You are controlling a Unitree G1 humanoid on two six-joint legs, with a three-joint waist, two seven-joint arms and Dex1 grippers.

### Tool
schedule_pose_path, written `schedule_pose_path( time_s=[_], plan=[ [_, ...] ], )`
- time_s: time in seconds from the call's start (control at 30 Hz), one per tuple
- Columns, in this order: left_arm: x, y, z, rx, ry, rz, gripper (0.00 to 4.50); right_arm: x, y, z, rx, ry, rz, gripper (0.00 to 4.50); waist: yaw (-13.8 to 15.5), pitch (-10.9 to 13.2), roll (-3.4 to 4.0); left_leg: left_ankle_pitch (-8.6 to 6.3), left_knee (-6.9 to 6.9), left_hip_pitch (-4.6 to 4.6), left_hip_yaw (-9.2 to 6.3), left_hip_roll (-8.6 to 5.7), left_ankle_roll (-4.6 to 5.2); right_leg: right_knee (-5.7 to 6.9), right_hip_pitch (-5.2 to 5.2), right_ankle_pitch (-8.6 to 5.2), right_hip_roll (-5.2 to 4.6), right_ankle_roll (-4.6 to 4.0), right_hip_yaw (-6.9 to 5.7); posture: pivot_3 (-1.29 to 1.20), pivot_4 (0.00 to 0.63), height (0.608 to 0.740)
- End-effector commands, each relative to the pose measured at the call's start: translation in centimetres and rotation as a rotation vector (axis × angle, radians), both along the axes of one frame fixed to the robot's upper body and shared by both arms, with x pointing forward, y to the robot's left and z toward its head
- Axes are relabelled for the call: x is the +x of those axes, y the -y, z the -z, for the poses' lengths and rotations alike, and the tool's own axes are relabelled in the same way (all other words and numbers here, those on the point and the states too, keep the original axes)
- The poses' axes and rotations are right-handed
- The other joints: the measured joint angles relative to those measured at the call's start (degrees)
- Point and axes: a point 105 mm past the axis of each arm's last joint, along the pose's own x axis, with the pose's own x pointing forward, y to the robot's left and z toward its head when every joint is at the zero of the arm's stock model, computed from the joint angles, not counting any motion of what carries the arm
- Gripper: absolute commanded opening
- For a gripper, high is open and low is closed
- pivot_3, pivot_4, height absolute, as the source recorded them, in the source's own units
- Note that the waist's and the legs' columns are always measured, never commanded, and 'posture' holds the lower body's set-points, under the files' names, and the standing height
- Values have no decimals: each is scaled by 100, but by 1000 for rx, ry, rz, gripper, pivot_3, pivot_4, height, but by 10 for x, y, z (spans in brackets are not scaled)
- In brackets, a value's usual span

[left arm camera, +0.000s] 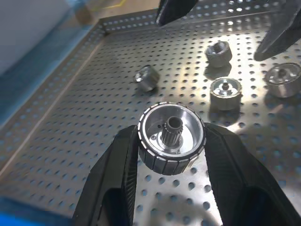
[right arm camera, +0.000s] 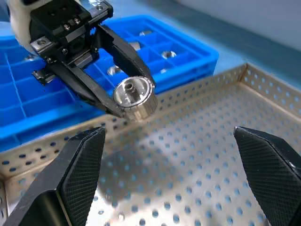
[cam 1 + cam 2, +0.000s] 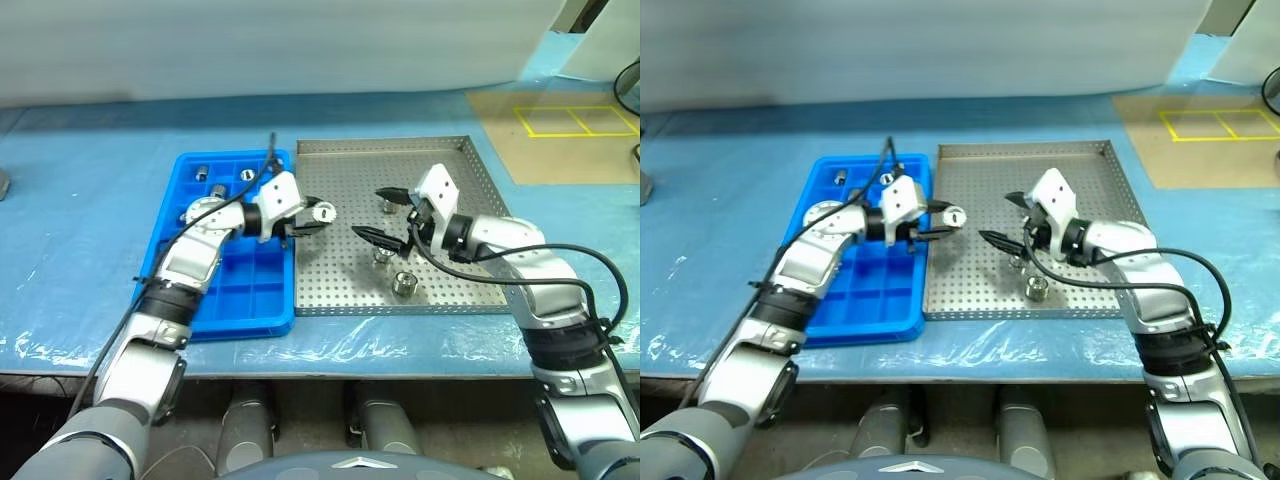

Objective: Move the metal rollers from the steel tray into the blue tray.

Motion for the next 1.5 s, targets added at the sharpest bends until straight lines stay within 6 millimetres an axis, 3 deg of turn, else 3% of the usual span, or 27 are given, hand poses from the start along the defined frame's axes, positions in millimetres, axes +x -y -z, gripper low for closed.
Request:
schedule_pose_path(
  time_s=[0.03, 0.23, 0.4, 0.53, 0.73, 1.27, 1.3, 1.47, 1.5],
  plan=[
    [-5, -41, -34, -134, 69, -152, 1723, -5, -24, -8, 13, 35, -128, 4500, 15, 0, 0, 0, -2, 0, 0, 2, -1, 0, -2, 0, 0, -1, 0, -39, 150, 740],
    [-23, -97, -22, -122, 47, -386, 1723, -2, -46, -5, 8, 24, -240, 4500, 240, 1, 1, 2, -14, -3, 1, 4, -6, 2, -13, -7, 0, -11, -4, 124, 150, 740],
    [-35, -107, -19, -149, 47, -496, 1723, -1, -68, -3, -12, 23, -361, 4500, 565, 3, -3, 5, -13, -5, 0, 8, -11, 3, -12, -7, -1, -11, -5, 210, 150, 740],
    [-36, -117, -6, -160, 16, -597, 1723, 2, -86, 1, 9, 15, -419, 4500, 687, 3, -4, 5, -12, -5, -1, 7, -12, 3, -11, -7, -4, -11, -5, 274, 150, 740],
    [-29, -115, 6, -155, -3, -656, 1723, 2, -95, 8, 28, 1, -439, 4500, 790, 3, -5, 8, -14, -8, -6, 5, -16, 5, -13, -7, -4, -11, -7, 284, 150, 740],
    [-14, -113, 24, -112, -84, -642, 1723, 6, -84, 12, 39, 7, -352, 4500, 840, 3, -5, 11, -17, -7, -6, 6, -22, 8, -16, -7, -2, -10, -6, 208, 150, 740],
    [-14, -112, 25, -111, -84, -637, 2456, 6, -83, 12, 40, 8, -347, 4500, 834, 3, -5, 11, -17, -7, -6, 6, -22, 8, -17, -7, -2, -10, -7, 206, 150, 740],
    [-11, -106, 24, -94, -79, -623, 4081, 5, -82, 14, 38, 6, -336, 4500, 827, 3, -6, 12, -17, -6, -7, 7, -22, 8, -17, -7, -2, -10, -7, 195, 150, 740],
    [-13, -103, 21, -104, -82, -602, 4081, 5, -82, 14, 39, 7, -335, 4500, 822, 3, -6, 12, -17, -6, -7, 7, -22, 8, -17, -7, -2, -10, -7, 195, 150, 740]
  ],
)
